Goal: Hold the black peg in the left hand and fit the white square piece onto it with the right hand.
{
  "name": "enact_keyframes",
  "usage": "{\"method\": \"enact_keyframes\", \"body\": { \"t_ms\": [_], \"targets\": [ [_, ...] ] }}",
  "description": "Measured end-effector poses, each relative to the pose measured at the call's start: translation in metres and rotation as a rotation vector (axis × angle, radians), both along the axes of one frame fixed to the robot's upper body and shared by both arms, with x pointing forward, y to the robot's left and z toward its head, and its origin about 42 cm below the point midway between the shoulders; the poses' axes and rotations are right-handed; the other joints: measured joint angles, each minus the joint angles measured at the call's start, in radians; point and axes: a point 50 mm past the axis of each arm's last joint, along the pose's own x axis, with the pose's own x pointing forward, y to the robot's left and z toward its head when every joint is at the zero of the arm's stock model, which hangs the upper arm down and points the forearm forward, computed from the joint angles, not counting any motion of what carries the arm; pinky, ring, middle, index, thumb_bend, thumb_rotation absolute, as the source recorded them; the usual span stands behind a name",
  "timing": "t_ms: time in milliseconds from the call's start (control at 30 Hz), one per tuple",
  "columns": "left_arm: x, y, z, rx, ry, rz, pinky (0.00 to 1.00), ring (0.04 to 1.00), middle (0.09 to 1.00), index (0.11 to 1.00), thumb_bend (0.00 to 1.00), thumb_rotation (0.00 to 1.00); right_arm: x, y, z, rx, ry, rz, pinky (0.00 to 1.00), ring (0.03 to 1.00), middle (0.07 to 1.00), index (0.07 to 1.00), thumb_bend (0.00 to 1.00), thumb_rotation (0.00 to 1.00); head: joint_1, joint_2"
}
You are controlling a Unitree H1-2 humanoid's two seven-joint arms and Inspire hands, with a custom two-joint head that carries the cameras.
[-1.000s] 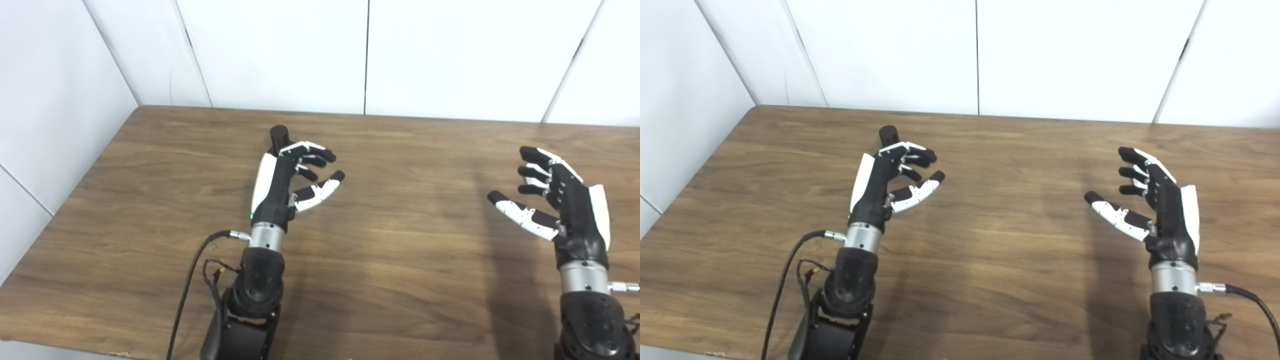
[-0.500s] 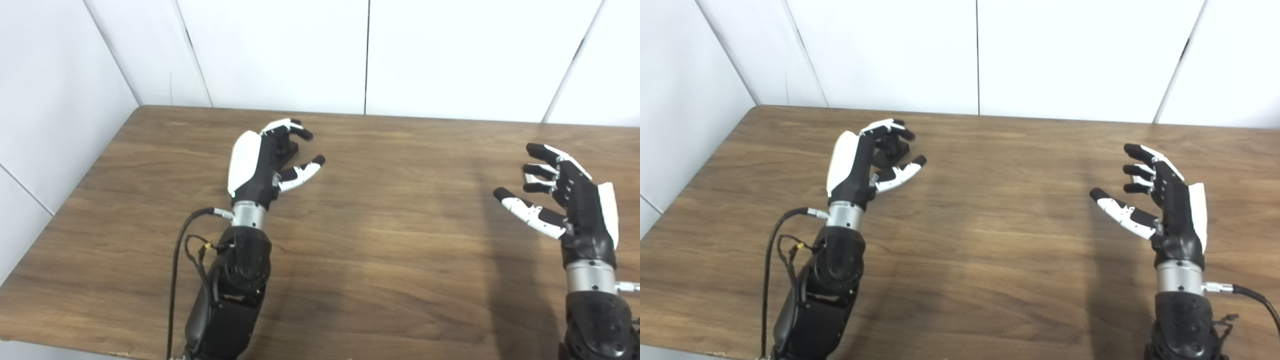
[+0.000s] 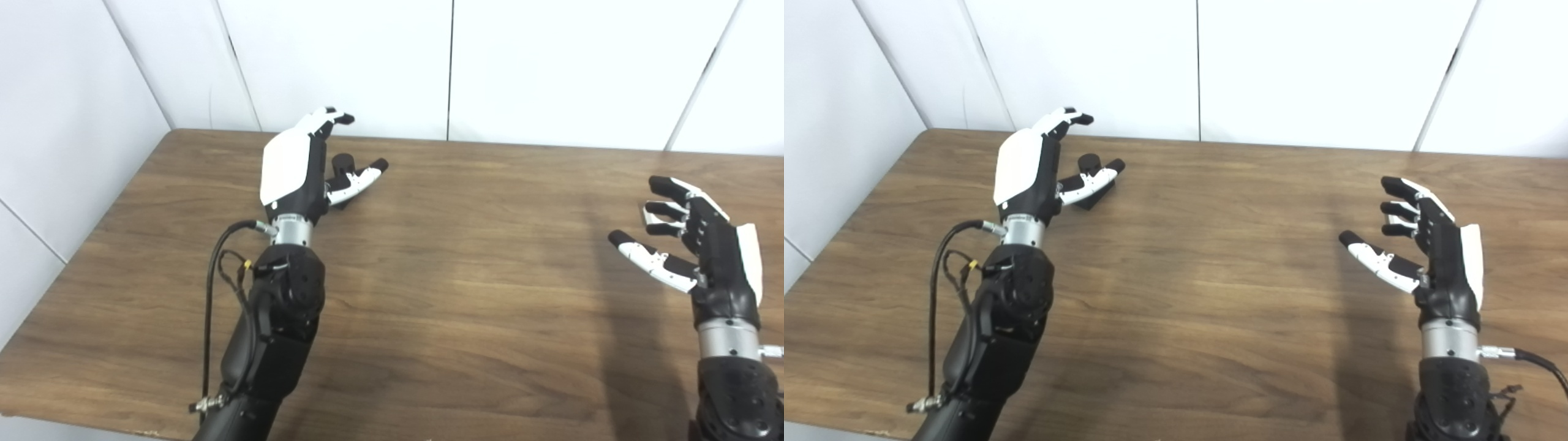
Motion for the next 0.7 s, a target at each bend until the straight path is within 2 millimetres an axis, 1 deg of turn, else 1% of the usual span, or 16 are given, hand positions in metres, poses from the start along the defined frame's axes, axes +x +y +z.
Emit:
{"method": "enact_keyframes", "body": {
  "t_ms": [167, 300, 467, 567, 700],
  "targets": [
    [0.010, -0.006, -0.002, 0.067, 0.017, 0.022, 1.00, 1.000, 1.000, 0.786, 0.77, 0.54, 0.000, 0.000, 0.000, 0.001, 0.006, -0.002, 0.63, 0.740, 0.797, 0.754, 0.66, 0.08, 0.000, -0.002],
    [0.017, -0.007, -0.001, 0.114, 0.030, 0.051, 1.00, 1.000, 1.000, 0.809, 0.79, 0.56, 0.000, -0.001, 0.000, -0.004, 0.008, -0.006, 0.63, 0.738, 0.797, 0.754, 0.66, 0.10, -0.002, -0.002],
    [0.031, -0.001, -0.005, 0.152, 0.068, 0.082, 1.00, 1.000, 1.000, 0.811, 0.80, 0.55, 0.000, -0.001, 0.000, -0.013, 0.011, -0.011, 0.62, 0.730, 0.789, 0.750, 0.67, 0.09, -0.003, 0.000],
    [0.034, 0.002, -0.007, 0.162, 0.084, 0.098, 1.00, 1.000, 1.000, 0.808, 0.81, 0.56, 0.000, -0.001, 0.000, -0.016, 0.013, -0.014, 0.62, 0.729, 0.786, 0.749, 0.67, 0.09, -0.006, 0.000],
    [0.043, 0.005, -0.012, 0.179, 0.116, 0.113, 1.00, 1.000, 1.000, 0.801, 0.83, 0.57, 0.001, -0.001, 0.001, -0.016, 0.017, -0.017, 0.61, 0.729, 0.788, 0.747, 0.68, 0.06, -0.008, 0.000]
  ]
}}
